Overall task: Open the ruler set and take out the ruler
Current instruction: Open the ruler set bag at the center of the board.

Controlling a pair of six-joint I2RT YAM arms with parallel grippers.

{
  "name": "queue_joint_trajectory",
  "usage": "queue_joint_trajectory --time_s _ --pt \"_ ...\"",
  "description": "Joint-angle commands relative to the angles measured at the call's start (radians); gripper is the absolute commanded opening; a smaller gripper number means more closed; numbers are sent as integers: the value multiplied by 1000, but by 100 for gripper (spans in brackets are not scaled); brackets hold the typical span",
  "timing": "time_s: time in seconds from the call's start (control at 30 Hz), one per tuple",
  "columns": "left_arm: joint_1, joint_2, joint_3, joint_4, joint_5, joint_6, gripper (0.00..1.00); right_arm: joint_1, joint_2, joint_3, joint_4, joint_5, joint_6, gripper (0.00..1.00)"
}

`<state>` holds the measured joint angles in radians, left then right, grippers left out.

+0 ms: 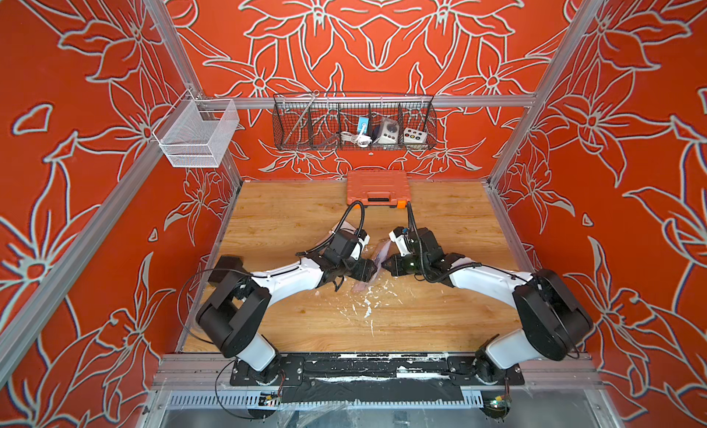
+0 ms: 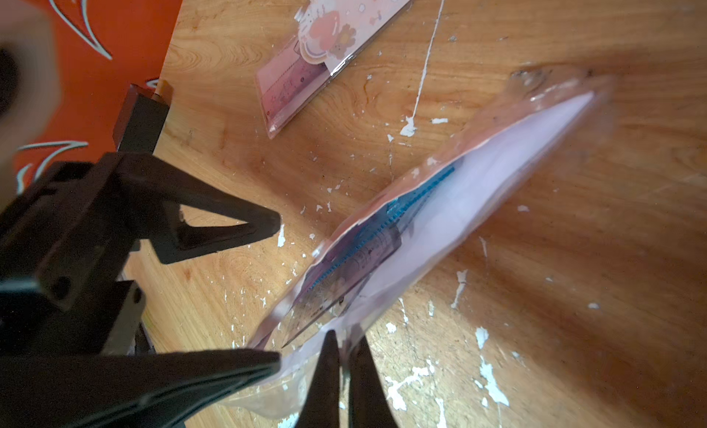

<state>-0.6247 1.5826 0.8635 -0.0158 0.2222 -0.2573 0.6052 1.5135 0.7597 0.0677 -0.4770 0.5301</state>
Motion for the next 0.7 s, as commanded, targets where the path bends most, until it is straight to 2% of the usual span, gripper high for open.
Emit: queue_joint_trajectory --time_s 0.0,0.07,0.13,0.2,0.33,0.53,0.67 --pt "-6 41 34 -5 -7 29 69 5 -17 -15 22 -11 -20 0" --pt "-6 71 62 -22 -15 36 67 6 -19 -16 16 -8 -24 0" --pt "-6 94 82 -38 -36 40 57 6 -25 -17 12 -5 -28 0" --pt "-6 99 86 -43 -62 41 41 7 -36 -20 5 1 -28 0" --pt "-6 65 60 -21 -83 37 25 8 -45 -25 -14 22 -43 0" --pt "-7 60 65 -52 -118 38 6 9 6 -13 -36 44 -45 0" --pt "-10 12 32 -43 -165 20 1 12 67 1 -37 59 -29 0"
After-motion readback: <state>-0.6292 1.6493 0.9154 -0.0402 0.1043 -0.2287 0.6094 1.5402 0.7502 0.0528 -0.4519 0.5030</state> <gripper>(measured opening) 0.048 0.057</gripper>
